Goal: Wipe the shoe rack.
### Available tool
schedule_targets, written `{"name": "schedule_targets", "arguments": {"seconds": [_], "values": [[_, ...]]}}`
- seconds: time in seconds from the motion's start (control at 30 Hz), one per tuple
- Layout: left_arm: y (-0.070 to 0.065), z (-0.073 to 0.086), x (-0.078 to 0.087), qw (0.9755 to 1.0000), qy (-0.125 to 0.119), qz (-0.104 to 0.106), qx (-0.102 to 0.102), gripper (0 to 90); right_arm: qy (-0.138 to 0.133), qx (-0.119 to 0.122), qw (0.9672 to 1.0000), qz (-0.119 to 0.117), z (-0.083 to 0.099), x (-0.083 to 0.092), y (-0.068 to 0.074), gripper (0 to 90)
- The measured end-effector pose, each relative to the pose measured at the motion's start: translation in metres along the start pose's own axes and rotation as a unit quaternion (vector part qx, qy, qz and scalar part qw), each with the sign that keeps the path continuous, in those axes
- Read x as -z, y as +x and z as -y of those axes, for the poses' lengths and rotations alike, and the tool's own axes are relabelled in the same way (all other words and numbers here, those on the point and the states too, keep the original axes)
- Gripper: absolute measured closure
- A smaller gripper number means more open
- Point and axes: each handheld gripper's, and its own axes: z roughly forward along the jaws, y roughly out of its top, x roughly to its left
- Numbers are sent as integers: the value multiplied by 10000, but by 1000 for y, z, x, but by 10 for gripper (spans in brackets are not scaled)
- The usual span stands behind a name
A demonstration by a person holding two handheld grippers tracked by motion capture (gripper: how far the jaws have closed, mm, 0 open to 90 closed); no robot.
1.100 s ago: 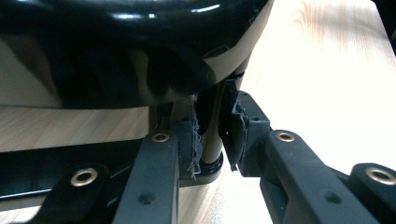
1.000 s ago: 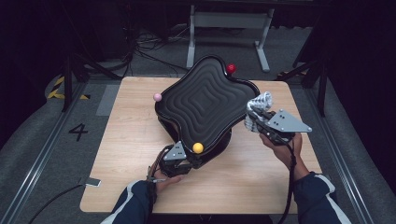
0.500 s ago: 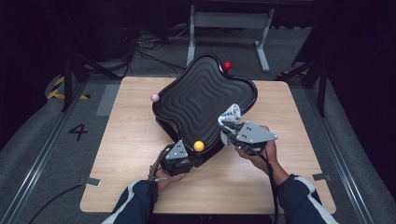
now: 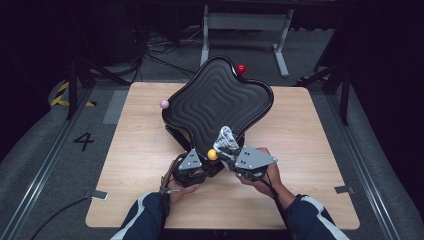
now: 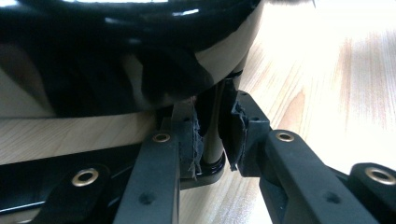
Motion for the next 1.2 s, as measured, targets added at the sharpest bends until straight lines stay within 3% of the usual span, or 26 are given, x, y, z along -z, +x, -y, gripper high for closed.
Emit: {"name": "schedule_targets", "arguments": {"seconds": [0.17, 0.33, 0.7, 0.73, 0.8, 0.93, 1.1, 1.13, 1.2], "values": [[0, 0, -1, 10000, -44, -28, 6, 741, -83, -195, 9998, -6, 5, 2, 1, 819], [1, 0, -1, 9999, -42, -94, -3, 741, -89, -151, 9998, 70, 7, 3, 0, 821], [6, 0, 2, 9996, -23, -290, 4, 729, 31, -470, 9971, 595, 23, 26, -34, 823], [6, 1, 3, 9994, -17, -349, 77, 702, 69, -524, 9961, 702, 28, 32, -40, 823], [7, 1, 5, 9994, 34, -359, -1, 686, 115, -541, 9955, 768, 32, 38, -44, 823], [8, 3, 10, 9991, 89, -414, 50, 633, 295, -581, 9942, 855, 46, 47, -49, 823], [8, 4, 16, 9984, 253, -514, 6, 558, 587, -671, 9923, 860, 66, 55, -52, 823], [8, 5, 17, 9982, 285, -529, 2, 501, 667, -747, 9915, 831, 74, 61, -54, 823], [8, 6, 23, 9971, 486, -576, -76, 455, 741, -813, 9907, 802, 81, 67, -55, 822]]}}
